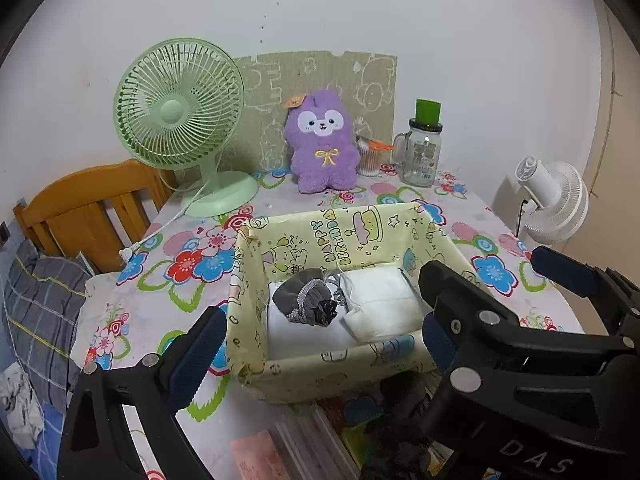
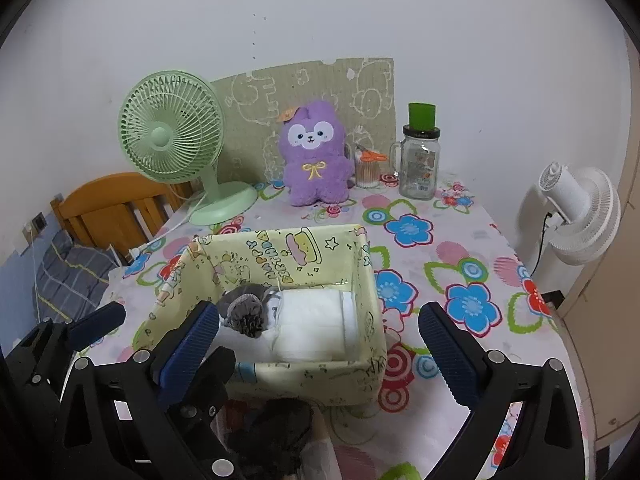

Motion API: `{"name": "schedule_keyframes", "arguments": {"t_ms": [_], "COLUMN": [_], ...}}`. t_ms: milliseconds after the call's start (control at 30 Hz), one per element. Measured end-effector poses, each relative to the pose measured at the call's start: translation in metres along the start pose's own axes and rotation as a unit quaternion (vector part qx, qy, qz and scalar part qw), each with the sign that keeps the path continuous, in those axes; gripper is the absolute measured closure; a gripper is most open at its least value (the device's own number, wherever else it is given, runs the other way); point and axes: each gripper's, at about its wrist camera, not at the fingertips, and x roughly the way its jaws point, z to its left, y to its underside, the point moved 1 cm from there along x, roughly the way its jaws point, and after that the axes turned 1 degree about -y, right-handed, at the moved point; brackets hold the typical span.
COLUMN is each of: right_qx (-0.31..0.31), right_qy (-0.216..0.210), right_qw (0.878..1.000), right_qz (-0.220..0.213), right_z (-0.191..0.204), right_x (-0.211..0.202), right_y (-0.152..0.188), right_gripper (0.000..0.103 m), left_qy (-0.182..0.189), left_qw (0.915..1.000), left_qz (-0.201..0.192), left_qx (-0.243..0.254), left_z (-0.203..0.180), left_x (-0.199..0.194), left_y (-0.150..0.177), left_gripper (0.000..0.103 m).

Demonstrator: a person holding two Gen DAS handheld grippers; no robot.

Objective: Organize soft objects
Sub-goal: 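Withdraw both tools from the box toward the black plastic bag, then close the right tool on the black plastic bag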

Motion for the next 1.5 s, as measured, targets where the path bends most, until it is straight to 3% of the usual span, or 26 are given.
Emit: {"name": "schedule_keyframes", "arguments": {"t_ms": [933,1500], "right_qx": [-0.012,-0.027], "right_qy": [-0.002,-0.001], "right_qw": [1.0,1.0], "right_qz": [-0.018,-0.014], "right_z": [0.012,0.02], "right_x": [-0.05,-0.054], "right_y": [0.032,0.051], "right_gripper": [0.001,0.001], "left_qy": [-0.002,0.003], "left_qw": [0.9997,0.9997], "left_qz": [-0.024,-0.024], "left_qx": [0.0,0.001], "left_z": [-0.003,-0.002], "left_x": [-0.047,-0.054], "left_y": [0.034,0.056], "left_gripper": [0.003,0.003]}}
